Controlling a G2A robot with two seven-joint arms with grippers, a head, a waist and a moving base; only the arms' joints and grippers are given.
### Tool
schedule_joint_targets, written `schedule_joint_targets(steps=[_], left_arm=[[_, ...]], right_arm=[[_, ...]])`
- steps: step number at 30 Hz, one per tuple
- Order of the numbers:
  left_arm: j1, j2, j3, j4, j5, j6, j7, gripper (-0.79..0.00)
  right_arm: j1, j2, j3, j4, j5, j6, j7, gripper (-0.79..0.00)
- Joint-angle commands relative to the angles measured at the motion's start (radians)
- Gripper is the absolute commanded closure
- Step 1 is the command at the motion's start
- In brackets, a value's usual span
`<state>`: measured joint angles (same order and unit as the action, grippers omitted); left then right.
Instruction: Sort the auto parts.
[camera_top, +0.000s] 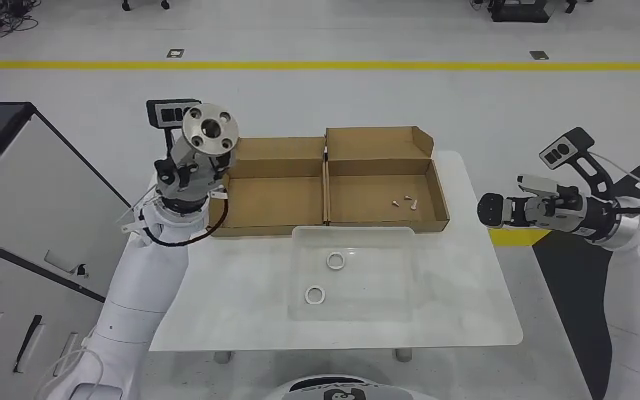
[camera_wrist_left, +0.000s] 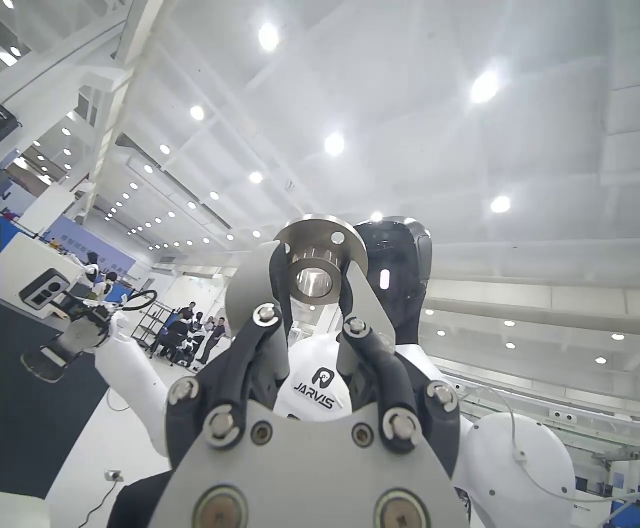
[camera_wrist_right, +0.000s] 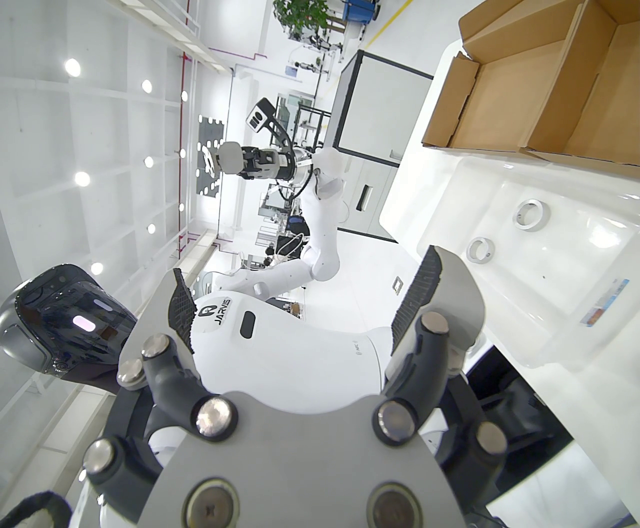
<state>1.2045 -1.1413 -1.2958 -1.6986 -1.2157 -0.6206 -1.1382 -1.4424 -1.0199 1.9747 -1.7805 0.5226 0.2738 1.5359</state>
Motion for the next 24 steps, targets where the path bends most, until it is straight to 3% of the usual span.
schedule_joint_targets(steps=[1, 19, 24], left_arm=[[0.0, 0.0, 0.0, 0.0, -0.001, 0.0, 0.001, 0.0], [0.0, 0.0, 0.0, 0.0, -0.001, 0.0, 0.001, 0.0], [0.016, 0.001, -0.009, 0.001, 0.096, 0.041, 0.048, 0.0]], right_arm=[[0.0, 0.0, 0.0, 0.0, 0.0, 0.0, 0.0, -0.785], [0.0, 0.0, 0.0, 0.0, 0.0, 0.0, 0.0, -0.785], [0.0, 0.0, 0.0, 0.0, 0.0, 0.0, 0.0, -0.785]])
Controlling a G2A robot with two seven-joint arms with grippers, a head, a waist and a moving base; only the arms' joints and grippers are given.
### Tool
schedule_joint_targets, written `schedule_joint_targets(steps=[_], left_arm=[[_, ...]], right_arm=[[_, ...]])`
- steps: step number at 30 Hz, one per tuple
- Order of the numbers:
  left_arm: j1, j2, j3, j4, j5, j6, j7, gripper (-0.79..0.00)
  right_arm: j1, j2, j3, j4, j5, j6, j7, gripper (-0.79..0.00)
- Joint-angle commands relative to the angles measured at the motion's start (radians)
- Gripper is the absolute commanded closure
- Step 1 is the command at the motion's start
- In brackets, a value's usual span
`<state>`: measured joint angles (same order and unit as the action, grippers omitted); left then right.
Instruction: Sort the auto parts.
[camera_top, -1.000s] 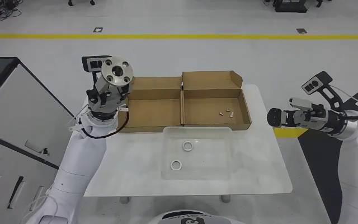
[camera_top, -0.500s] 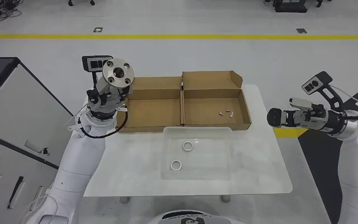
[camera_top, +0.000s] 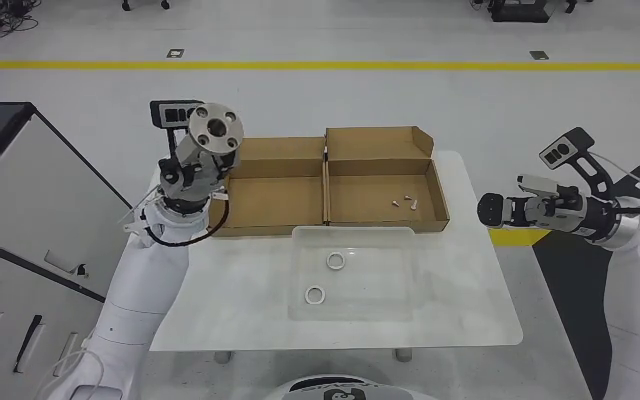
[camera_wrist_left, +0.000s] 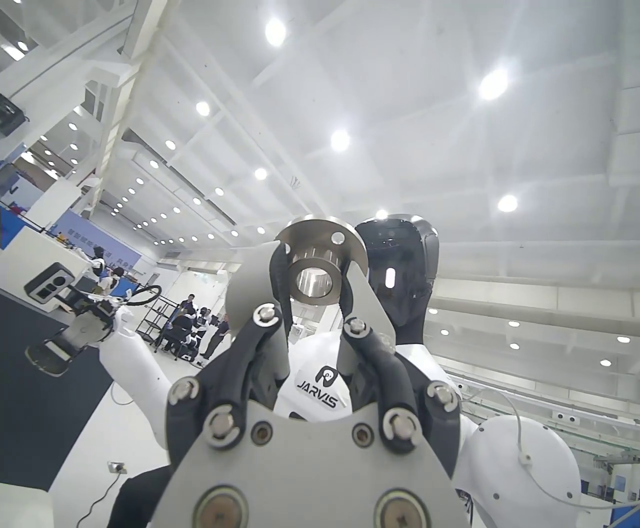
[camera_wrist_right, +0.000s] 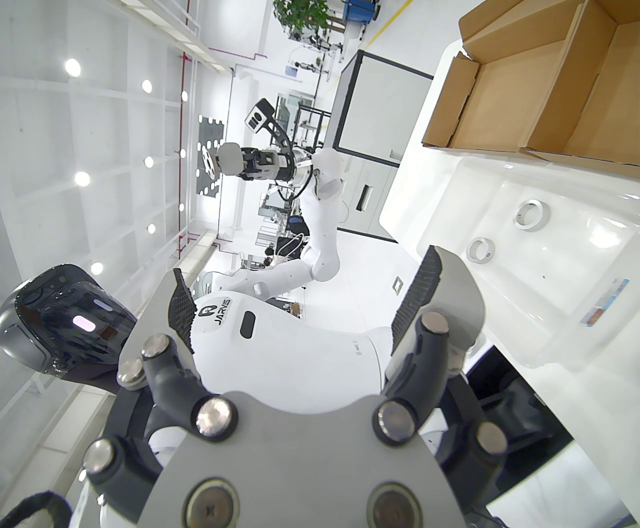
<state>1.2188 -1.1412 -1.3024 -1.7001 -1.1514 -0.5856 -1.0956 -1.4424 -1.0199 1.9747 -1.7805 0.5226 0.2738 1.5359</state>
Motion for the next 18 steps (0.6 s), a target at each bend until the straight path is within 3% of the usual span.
schedule_joint_targets(steps=[1, 8, 18], left_arm=[[0.007, 0.001, -0.003, 0.01, 0.064, 0.017, 0.013, 0.0], [0.023, 0.013, -0.025, 0.045, 0.381, 0.127, 0.122, 0.0], [-0.023, 0.027, -0.026, 0.036, 0.824, 0.315, 0.252, 0.0]], right_arm=[[0.0, 0.0, 0.0, 0.0, 0.0, 0.0, 0.0, -0.785], [0.0, 0.0, 0.0, 0.0, 0.0, 0.0, 0.0, -0.785], [0.0, 0.0, 0.0, 0.0, 0.0, 0.0, 0.0, -0.785]])
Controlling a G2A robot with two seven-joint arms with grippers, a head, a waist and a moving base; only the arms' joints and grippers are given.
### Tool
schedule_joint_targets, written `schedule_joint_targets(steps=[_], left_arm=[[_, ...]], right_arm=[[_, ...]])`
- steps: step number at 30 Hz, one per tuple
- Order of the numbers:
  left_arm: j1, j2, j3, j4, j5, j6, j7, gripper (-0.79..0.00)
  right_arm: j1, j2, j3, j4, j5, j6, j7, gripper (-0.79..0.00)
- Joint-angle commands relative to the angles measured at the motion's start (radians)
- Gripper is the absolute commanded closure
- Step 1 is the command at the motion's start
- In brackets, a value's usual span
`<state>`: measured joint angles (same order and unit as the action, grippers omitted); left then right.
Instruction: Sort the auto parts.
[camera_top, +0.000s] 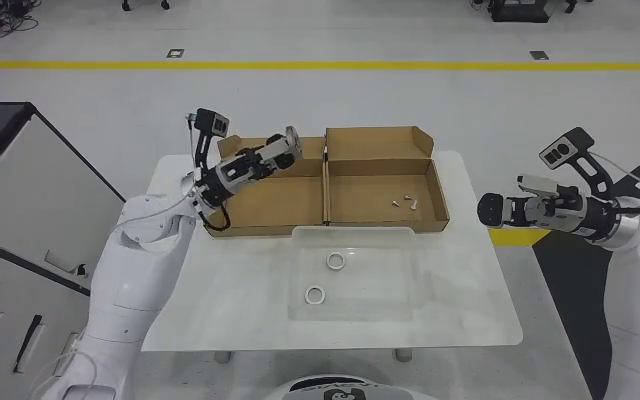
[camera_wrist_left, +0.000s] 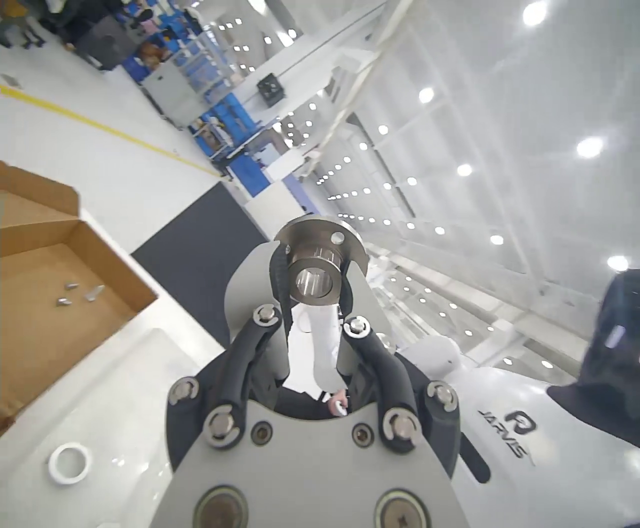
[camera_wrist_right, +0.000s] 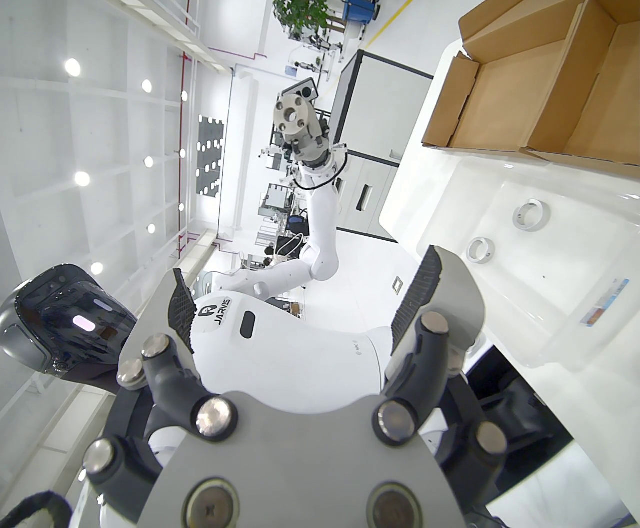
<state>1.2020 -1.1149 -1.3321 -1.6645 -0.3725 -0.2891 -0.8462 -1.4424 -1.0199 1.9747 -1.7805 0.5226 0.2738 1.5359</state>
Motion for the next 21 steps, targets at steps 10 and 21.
schedule_joint_targets(steps=[10, 21], left_arm=[[-0.108, 0.011, 0.109, 0.039, 0.497, 0.198, -0.049, 0.0], [-0.279, -0.009, 0.298, 0.191, 0.854, 0.228, -0.058, 0.0]], right_arm=[[0.0, 0.0, 0.0, 0.0, 0.0, 0.0, 0.0, -0.785], [0.0, 0.0, 0.0, 0.0, 0.0, 0.0, 0.0, -0.785]])
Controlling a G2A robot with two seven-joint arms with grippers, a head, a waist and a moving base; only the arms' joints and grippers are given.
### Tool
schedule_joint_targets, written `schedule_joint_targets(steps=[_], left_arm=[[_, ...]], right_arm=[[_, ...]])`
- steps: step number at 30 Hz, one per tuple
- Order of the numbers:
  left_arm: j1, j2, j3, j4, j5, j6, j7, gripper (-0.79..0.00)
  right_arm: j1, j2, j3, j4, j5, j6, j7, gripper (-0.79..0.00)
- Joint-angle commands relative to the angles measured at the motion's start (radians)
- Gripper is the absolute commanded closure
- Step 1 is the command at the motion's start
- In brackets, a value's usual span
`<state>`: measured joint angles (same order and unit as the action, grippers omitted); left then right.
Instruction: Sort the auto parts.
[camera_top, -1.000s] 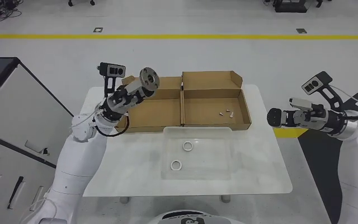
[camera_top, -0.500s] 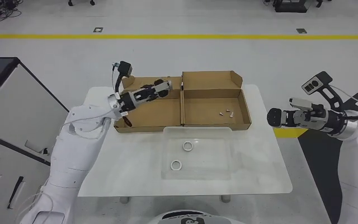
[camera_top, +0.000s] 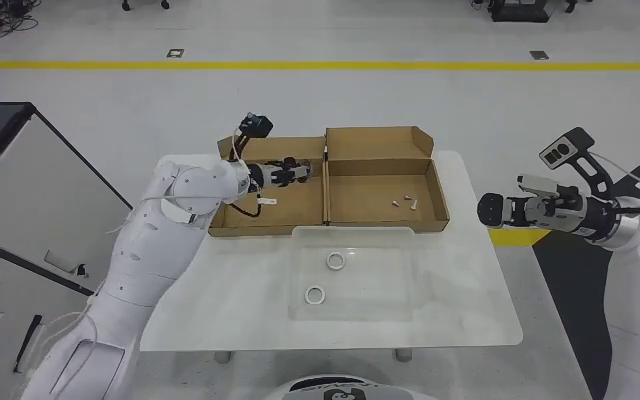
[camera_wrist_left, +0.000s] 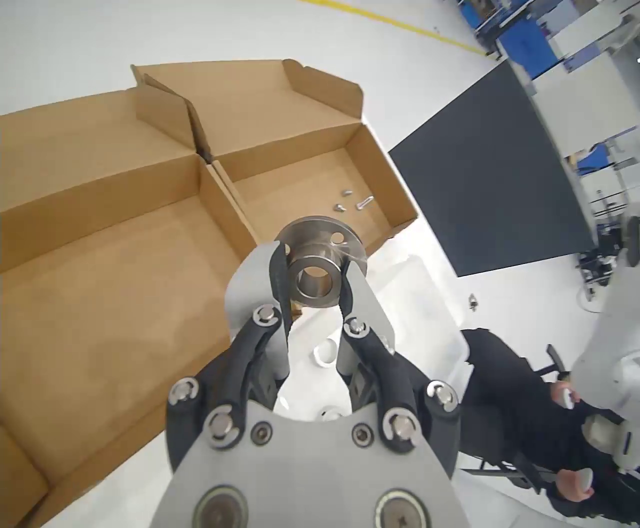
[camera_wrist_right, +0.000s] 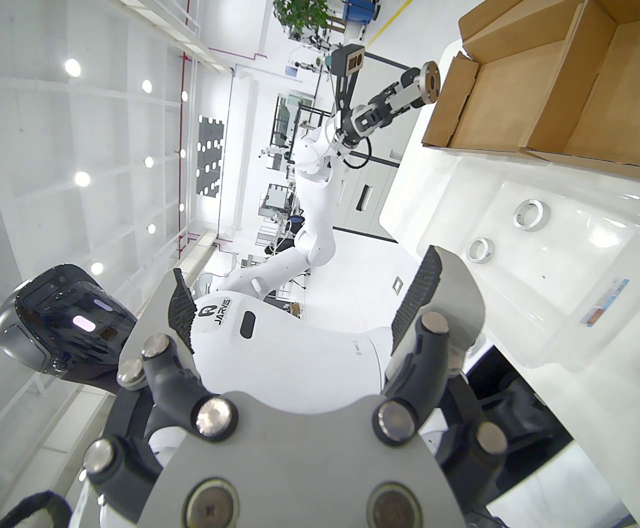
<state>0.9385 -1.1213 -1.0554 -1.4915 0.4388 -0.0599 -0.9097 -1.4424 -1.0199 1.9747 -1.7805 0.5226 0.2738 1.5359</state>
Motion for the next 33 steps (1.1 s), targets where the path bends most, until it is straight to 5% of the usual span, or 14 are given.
schedule_joint_targets(steps=[1, 19, 33], left_arm=[[-0.029, -0.008, 0.039, 0.038, 0.049, -0.002, 0.017, 0.0], [-0.22, -0.129, 0.393, 0.433, 0.431, 0.012, 0.151, 0.0], [-0.264, -0.223, 0.514, 0.588, 0.51, -0.007, 0.186, 0.0]], right_arm=[[0.0, 0.0, 0.0, 0.0, 0.0, 0.0, 0.0, -0.785], [0.0, 0.0, 0.0, 0.0, 0.0, 0.0, 0.0, -0.785], [0.0, 0.0, 0.0, 0.0, 0.0, 0.0, 0.0, -0.785]])
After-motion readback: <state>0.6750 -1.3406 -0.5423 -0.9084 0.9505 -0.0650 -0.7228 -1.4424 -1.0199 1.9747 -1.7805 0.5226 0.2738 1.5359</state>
